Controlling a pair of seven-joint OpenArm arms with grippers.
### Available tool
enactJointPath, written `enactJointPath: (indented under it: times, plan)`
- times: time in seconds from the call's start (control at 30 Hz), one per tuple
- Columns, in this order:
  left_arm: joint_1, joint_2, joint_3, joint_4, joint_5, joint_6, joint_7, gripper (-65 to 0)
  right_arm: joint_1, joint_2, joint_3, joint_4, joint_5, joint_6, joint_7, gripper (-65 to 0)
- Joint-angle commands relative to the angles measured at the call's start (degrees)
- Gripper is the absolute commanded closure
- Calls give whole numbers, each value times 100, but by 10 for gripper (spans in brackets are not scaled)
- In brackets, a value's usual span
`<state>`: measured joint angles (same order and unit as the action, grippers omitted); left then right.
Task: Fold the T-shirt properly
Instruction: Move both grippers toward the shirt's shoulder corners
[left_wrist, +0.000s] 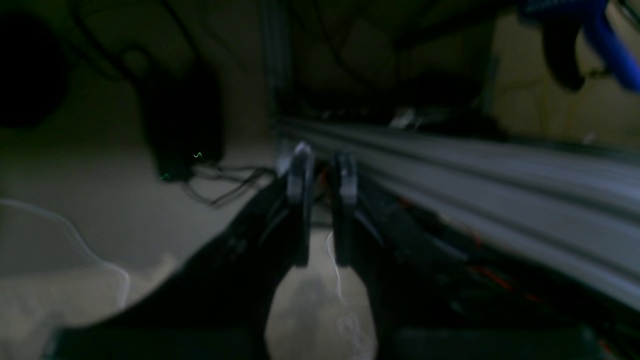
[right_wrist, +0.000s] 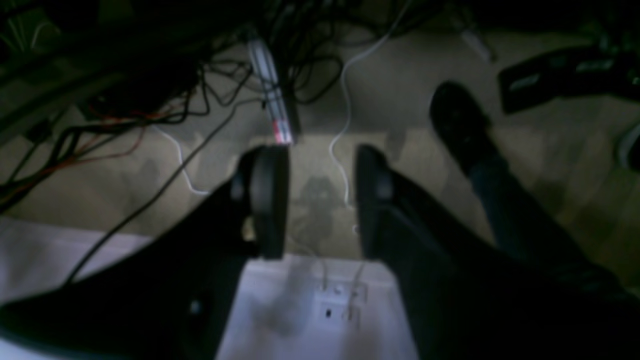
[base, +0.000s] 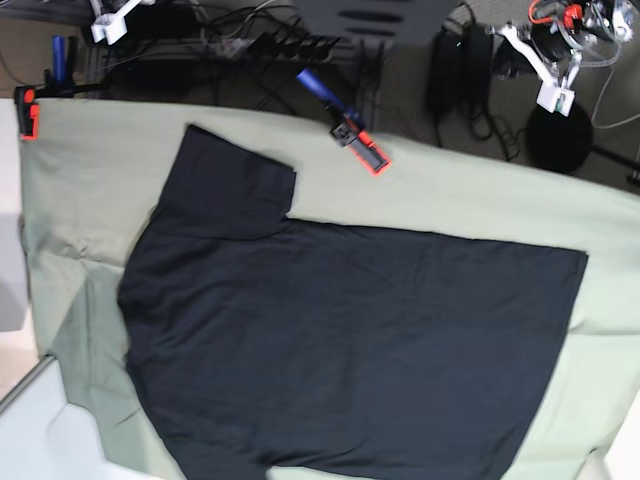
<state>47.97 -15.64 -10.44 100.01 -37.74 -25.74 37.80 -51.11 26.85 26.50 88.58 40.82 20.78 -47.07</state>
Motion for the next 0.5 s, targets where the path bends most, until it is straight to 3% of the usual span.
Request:
enactJointPath:
  times: [0.0, 0.3, 0.47]
  plan:
    - [94, -111, -138, 214, -83, -70, -20, -105, -109, 107, 151, 197, 101, 264, -9, -234]
    - [160, -588, -984, 844, -269, -68, 361, -105, 37, 90, 780, 1370, 511, 411, 15, -234]
    - [179, -881, -1178, 846, -245, -68, 452, -105, 601, 87, 863, 1620, 525, 411, 76, -234]
